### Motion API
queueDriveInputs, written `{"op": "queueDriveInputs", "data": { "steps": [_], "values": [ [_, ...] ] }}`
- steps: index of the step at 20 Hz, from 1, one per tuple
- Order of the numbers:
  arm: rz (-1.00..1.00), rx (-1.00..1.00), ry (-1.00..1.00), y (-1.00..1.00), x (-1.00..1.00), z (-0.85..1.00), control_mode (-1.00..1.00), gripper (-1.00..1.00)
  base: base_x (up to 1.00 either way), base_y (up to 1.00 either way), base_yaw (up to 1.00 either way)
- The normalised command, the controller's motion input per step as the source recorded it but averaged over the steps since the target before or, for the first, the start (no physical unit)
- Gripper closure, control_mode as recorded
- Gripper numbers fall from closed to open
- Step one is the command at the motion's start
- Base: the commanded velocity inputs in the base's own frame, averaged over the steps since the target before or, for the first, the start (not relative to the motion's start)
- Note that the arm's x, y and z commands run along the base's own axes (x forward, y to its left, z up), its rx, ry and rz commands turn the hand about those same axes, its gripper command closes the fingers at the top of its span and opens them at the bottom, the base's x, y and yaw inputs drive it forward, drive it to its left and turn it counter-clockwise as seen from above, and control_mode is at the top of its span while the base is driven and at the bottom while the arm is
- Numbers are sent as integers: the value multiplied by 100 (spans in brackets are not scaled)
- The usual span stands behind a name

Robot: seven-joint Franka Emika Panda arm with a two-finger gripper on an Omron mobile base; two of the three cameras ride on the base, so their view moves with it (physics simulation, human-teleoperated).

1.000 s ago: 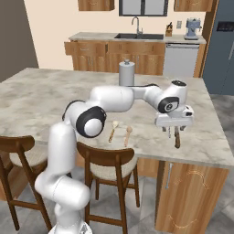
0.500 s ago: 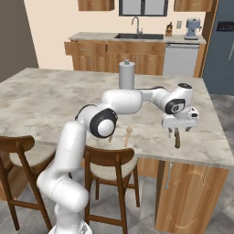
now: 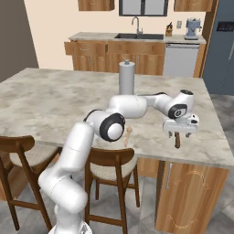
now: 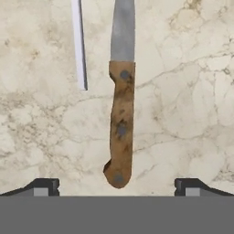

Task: Pick up the metallic utensils from the counter and place them in the open drawer. Make sure not to pick up any wooden utensils.

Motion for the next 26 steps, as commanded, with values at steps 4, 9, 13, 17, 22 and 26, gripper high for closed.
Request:
{"op": "queueDriveInputs", "data": {
  "steps": [4, 9, 13, 17, 22, 26],
  "values": [
    [-14, 0, 0, 3, 0, -14, -100, -100, 0, 0, 0],
    [-4, 0, 0, 4, 9, -23, -100, -100, 0, 0, 0],
    [0, 0, 0, 0, 10, -37, -100, -100, 0, 0, 0],
    [0, 0, 0, 0, 1, -36, -100, -100, 0, 0, 0],
    [0, 0, 0, -2, 1, -34, -100, -100, 0, 0, 0],
    [0, 0, 0, 0, 0, -10, -100, -100, 0, 0, 0]
  ]
}}
